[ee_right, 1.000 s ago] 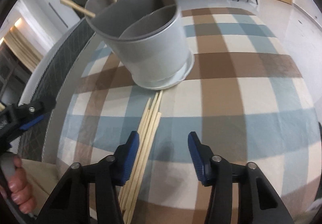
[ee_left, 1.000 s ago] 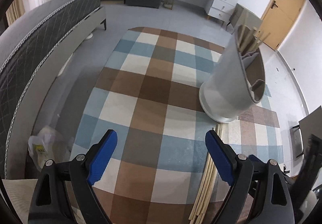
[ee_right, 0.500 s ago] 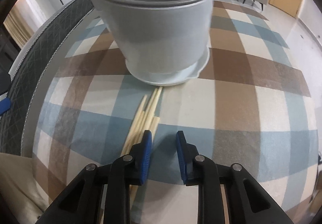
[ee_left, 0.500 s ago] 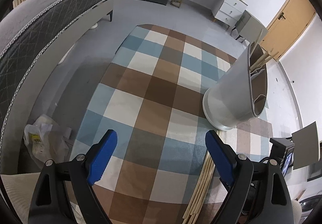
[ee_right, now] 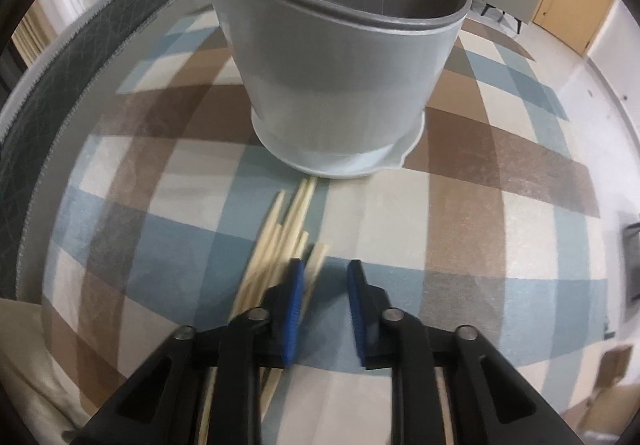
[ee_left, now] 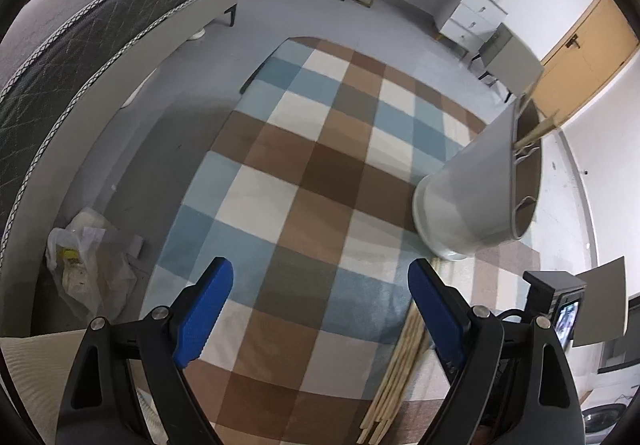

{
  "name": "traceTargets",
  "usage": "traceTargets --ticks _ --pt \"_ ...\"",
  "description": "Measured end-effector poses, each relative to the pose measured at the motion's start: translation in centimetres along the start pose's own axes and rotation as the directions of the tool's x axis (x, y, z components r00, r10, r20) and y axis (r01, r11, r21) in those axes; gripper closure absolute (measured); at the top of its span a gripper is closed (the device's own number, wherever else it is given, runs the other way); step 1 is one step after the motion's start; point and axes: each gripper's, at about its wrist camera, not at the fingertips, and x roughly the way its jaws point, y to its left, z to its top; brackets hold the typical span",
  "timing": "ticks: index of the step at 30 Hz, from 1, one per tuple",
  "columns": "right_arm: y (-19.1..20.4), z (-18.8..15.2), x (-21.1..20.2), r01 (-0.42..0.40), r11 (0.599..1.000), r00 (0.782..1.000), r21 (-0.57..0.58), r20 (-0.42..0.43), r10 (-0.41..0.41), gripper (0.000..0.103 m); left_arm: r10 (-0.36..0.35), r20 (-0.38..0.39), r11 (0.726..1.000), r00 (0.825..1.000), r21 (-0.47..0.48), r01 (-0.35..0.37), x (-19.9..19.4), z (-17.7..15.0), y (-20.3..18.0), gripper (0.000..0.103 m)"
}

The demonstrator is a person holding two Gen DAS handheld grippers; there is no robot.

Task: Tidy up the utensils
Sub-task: 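Close the right gripper on a chopstick beside the holder base, then lift the chopstick with the right gripper while the left gripper grasps another chopstick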

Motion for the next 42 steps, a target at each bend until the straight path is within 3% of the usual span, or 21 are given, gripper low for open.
traceTargets --ticks 13,15,20,27,33,37,42 --pt "0.4 1.4 0.7 0.001 1.000 0.999 -0.016 0.034 -0.001 0.087 0.026 -0.031 1.000 0.999 -0.015 -0.027 0.8 0.2 0.7 0.017" --pt "-0.1 1.4 0.7 -0.016 1.000 0.999 -0.005 0.041 0.016 0.095 0.055 -0.027 0.998 0.998 -0.001 -0.055 1.1 0.3 0.8 0.017" --pt "-3.1 1.0 -0.5 -0.110 0.991 0.990 0.078 0.100 0.102 0.098 0.057 -0.036 0.998 0.998 0.039 -0.055 1.9 0.1 0.4 0.017" --pt "-8.7 0.3 -4.1 -0.287 0.923 0.945 0.254 0.234 0.230 0.098 0.069 -0.096 0.982 0.993 0.182 -0.050 4.4 -1.4 -2.2 0.017" --pt "-13.1 -1.3 -6.9 -0.451 0.814 0.870 0.365 0.384 0.310 0.098 0.067 -0.150 0.967 0.986 0.254 -0.027 6.4 -2.9 -3.8 0.017" --pt "-15.3 -2.6 -7.8 -0.503 0.749 0.843 0.431 0.436 0.315 0.098 0.066 -0.183 0.955 0.981 0.297 -0.009 7.5 -4.1 -4.9 0.017" --pt "-16.3 -3.3 -9.1 -0.513 0.750 0.828 0.417 0.469 0.306 0.098 0.097 -0.181 0.935 0.979 0.353 -0.027 8.2 -5.1 -5.9 0.017"
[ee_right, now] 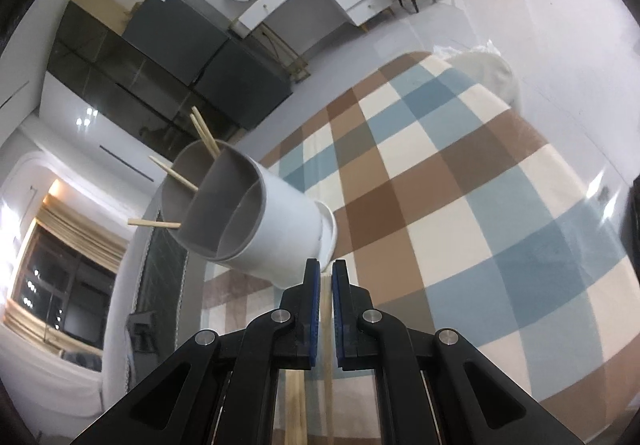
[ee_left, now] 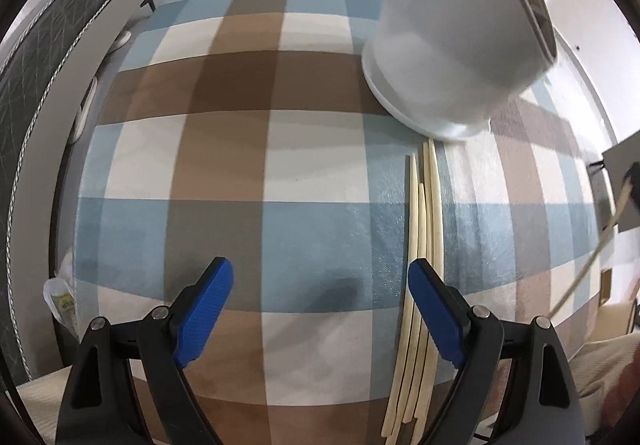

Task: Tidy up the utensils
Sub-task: 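Lift the chopstick with the right gripper while the left gripper grasps another chopstick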

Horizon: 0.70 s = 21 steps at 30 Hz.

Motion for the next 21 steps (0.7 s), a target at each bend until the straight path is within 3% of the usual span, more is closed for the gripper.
traceTargets --ticks 3,9,16,19,21 --pt "-0.2 0.2 -0.7 -0.028 1.000 0.999 0.009 0.024 0.028 0.098 -0.007 -0.012 1.000 1.000 -0.001 0.007 0.3 -0.4 -0.2 0.017" --pt "-0.6 0.2 -0.9 -0.044 0.999 0.999 0.026 0.032 0.043 0.098 0.061 -0.020 0.998 0.998 0.035 -0.060 1.0 -0.9 -0.5 0.017" --pt "-0.7 0.3 -1.2 -0.032 0.999 0.998 0.008 0.048 0.031 0.098 -0.027 0.017 0.999 0.999 0.030 0.026 -0.1 -1.2 -1.2 0.017" --pt "-0.7 0.3 -1.2 -0.033 0.999 0.998 0.010 0.046 0.033 0.098 0.032 -0.001 0.997 0.999 0.077 -0.031 0.7 -1.5 -1.9 0.017" --pt "-0.6 0.3 -1.2 -0.032 0.999 0.998 0.007 0.046 0.031 0.098 0.020 -0.005 0.998 1.000 0.067 -0.019 0.7 -1.7 -1.8 0.016"
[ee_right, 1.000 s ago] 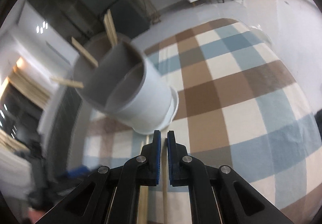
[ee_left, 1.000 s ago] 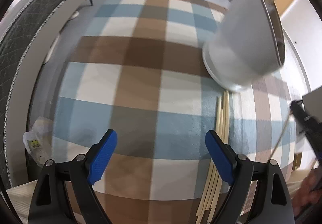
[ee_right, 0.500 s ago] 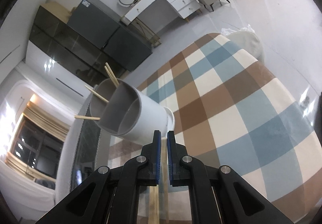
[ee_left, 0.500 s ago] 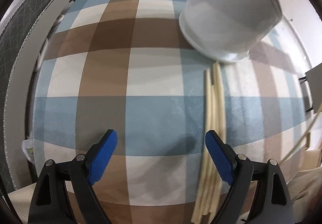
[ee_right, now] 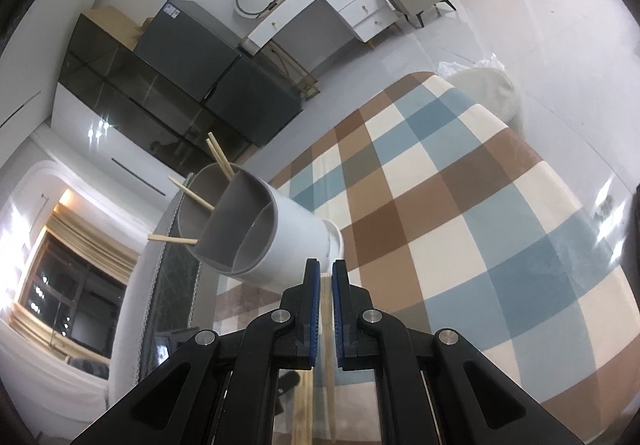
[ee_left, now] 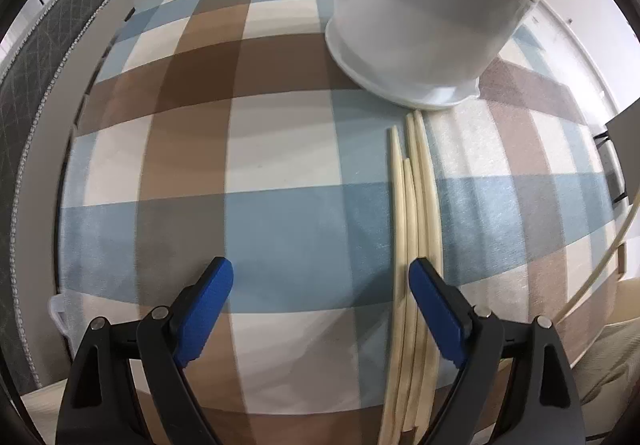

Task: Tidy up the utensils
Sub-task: 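Lift the chopstick with the right gripper while the left gripper grasps another chopstick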

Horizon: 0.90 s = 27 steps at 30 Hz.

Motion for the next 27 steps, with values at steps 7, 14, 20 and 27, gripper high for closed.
traceTargets --ticks 7,14,20,27 --pt "0.3 -0.1 0.2 -0.001 1.000 1.000 -0.007 -0.002 0.001 0.098 0.018 0.003 0.999 1.000 -0.032 -0.018 0.0 0.0 1.0 0.016" --pt "0.6 -0.2 0.4 -0.001 1.000 1.000 -0.015 -0.006 0.001 0.098 0.014 0.004 1.000 1.000 -0.010 -0.014 0.2 -0.1 0.6 0.016" --pt "0.7 -0.2 0.6 0.005 1.000 1.000 -0.017 -0.006 -0.005 0.098 0.050 -0.001 0.999 0.999 0.017 -0.050 0.4 -0.3 -0.4 0.015" --pt "0.8 -0.2 0.7 0.005 1.000 1.000 -0.020 -0.004 -0.005 0.098 0.042 -0.006 0.999 0.999 0.029 -0.042 0.6 0.9 -0.6 0.017"
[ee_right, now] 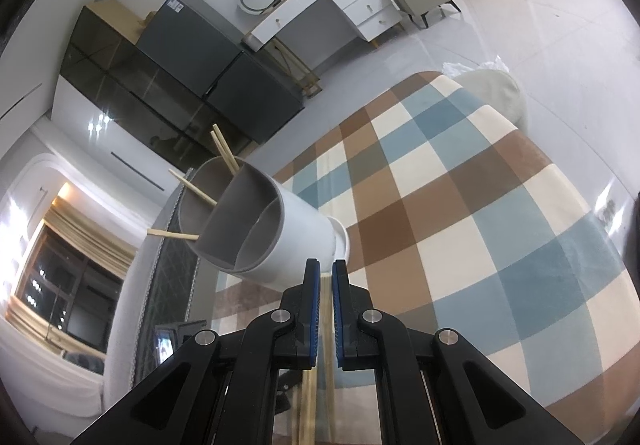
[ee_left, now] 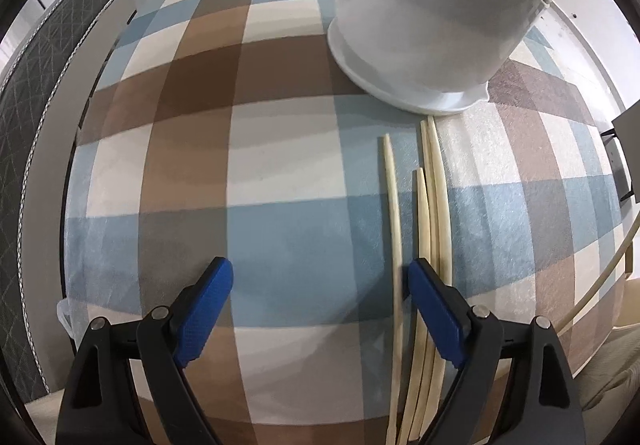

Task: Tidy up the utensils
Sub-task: 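Lift the chopstick with the right gripper while the left gripper grasps another chopstick, then raise the chopstick in the left gripper above the grey holder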

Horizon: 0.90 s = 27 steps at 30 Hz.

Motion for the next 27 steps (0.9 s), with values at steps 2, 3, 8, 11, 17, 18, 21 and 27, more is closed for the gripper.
traceTargets --ticks 2,3,8,11,17,18,21,27 --pt "0.0 0.0 0.0 0.000 1.000 1.000 0.001 0.000 0.000 0.098 -0.004 0.004 1.000 1.000 0.012 0.004 -0.1 0.4 -0.3 0.022" --pt "0.0 0.0 0.0 0.001 1.000 1.000 0.001 0.001 -0.001 0.098 -0.009 0.008 1.000 1.000 0.022 0.009 -0.3 0.8 -0.5 0.030" --pt "-0.2 0.2 0.1 0.005 1.000 1.000 0.009 -0.001 -0.005 0.098 -0.023 0.032 0.999 0.999 0.040 0.022 -0.2 2.8 -1.2 0.044" --pt "-0.3 0.3 0.3 0.004 1.000 1.000 0.014 -0.006 -0.004 0.098 -0.023 0.045 0.998 0.999 0.061 0.021 -0.1 3.5 -2.0 0.054" --pt "0.0 0.5 0.5 0.013 1.000 1.000 -0.007 0.002 -0.013 0.098 -0.054 0.059 0.994 0.997 0.096 0.048 -0.3 5.0 -4.4 0.102" --pt "0.0 0.5 0.5 0.015 1.000 1.000 -0.010 0.003 -0.015 0.098 -0.068 0.058 0.994 0.996 0.087 0.062 -0.2 5.1 -4.5 0.103" --pt "0.1 0.5 0.4 0.025 0.999 1.000 -0.024 0.008 -0.024 0.098 -0.111 0.074 0.993 0.991 0.046 0.108 -0.6 5.3 -4.2 0.103" --pt "1.7 -0.1 -0.4 0.030 0.994 0.999 -0.109 0.038 -0.025 0.098 -0.132 0.229 0.990 0.964 -0.011 0.138 -5.1 4.8 -2.6 0.103"
